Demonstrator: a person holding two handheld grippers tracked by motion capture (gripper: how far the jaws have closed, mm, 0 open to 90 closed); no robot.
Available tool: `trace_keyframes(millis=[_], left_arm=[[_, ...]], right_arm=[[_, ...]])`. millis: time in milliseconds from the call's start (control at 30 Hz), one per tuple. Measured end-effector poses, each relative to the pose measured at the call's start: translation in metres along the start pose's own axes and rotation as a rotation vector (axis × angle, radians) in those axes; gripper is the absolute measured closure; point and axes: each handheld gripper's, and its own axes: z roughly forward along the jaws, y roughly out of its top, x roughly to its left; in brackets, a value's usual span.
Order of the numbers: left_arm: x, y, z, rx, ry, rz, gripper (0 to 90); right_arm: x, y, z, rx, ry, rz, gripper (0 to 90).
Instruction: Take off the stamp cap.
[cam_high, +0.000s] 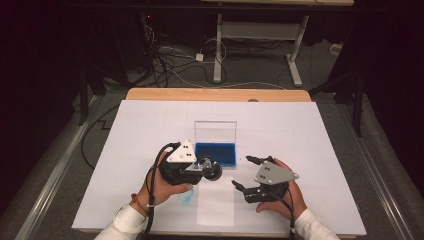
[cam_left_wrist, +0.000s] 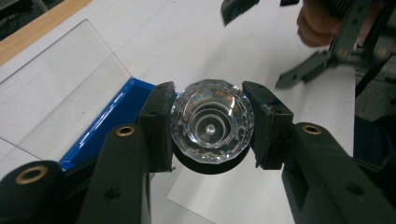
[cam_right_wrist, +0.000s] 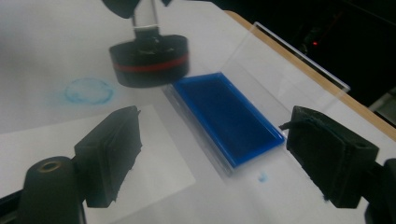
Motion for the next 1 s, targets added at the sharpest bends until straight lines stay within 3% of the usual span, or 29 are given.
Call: trace_keyframes(millis=[167,200,333,433,533,800,1000], left_arm=[[0.006,0.002,0.002,-0.027,-0.002,-0.029,55.2],[0.006,0.002,0.002,-0.028,0.004,-0.032,55.2],[0.006,0.003,0.002,-0.034,0.006,-0.034,55.3],[0.006,0.002,0.001,-0.045,0.006,-0.042,55.2],[0.005,0.001,0.001,-0.047,0.001,-0.041,55.2],[-0.004,0.001,0.006,-0.036,-0.025,-0.013,55.2],[-0.006,0.001,0.006,-0.036,-0.040,-0.010,55.2]], right_arm=[[0.003,0.009,0.026,0.046,0.108,-0.010,26.1],[0.005,0.011,0.034,0.055,0.123,0.009,26.3],[0.009,0.015,0.042,0.069,0.100,0.003,25.3],[0.017,0.021,0.048,0.040,0.109,0.017,21.2],[0.022,0.022,0.050,0.049,0.114,0.007,23.0],[0.029,0.019,0.051,0.044,0.063,0.008,33.7],[0.028,0.017,0.047,0.039,0.072,-0.004,38.0]])
